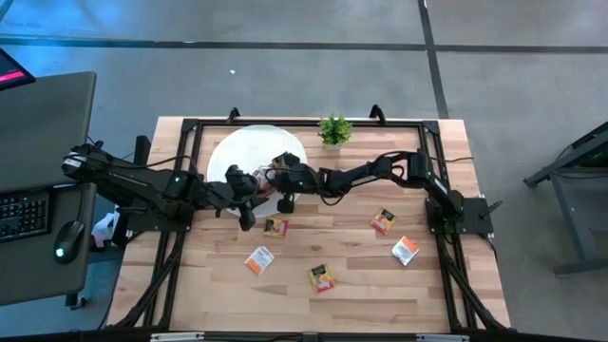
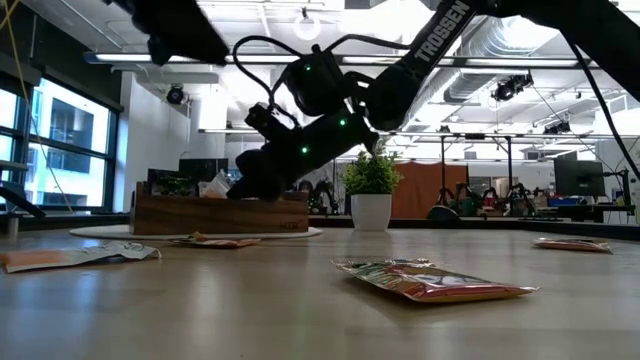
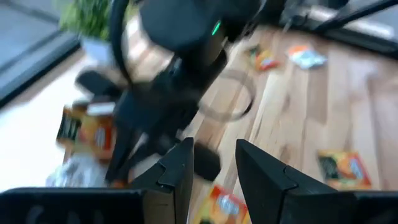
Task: Pick & Place Tea
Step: Put the white tea bag into the middle section of the wooden organizer
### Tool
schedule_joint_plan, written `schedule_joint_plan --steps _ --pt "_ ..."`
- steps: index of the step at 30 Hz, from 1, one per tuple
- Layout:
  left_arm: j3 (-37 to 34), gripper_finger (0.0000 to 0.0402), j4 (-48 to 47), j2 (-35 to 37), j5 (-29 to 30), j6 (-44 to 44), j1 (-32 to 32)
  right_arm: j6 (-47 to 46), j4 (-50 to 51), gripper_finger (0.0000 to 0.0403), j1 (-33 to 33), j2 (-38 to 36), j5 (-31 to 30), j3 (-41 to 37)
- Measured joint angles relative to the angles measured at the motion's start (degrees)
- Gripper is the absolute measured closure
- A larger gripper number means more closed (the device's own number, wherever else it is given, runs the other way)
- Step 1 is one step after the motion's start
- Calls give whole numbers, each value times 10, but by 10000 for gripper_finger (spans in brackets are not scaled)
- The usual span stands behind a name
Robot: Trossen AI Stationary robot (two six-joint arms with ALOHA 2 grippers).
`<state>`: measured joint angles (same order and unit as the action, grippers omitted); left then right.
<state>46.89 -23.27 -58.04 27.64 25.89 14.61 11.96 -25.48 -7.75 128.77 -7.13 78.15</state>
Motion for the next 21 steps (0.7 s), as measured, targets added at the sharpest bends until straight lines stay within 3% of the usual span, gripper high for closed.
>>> schedule_joint_plan --steps 3,8,11,15,18,21 --pt "0 285 -71 -1 16 55 0 32 -14 402 8 -4 9 -2" --pt "-1 293 -173 -50 93 199 0 66 10 402 32 -65 -12 -3" --pt "0 315 -168 -81 111 246 0 66 68 402 44 -118 -19 -2" --pt "-1 357 -119 -147 85 255 -26 90 186 402 72 -215 -52 -3" --pt "-4 391 -125 -185 38 262 -65 102 290 402 101 -313 -126 -2" --pt "-3 395 -111 -224 -8 262 -104 90 393 402 128 -409 -190 -2"
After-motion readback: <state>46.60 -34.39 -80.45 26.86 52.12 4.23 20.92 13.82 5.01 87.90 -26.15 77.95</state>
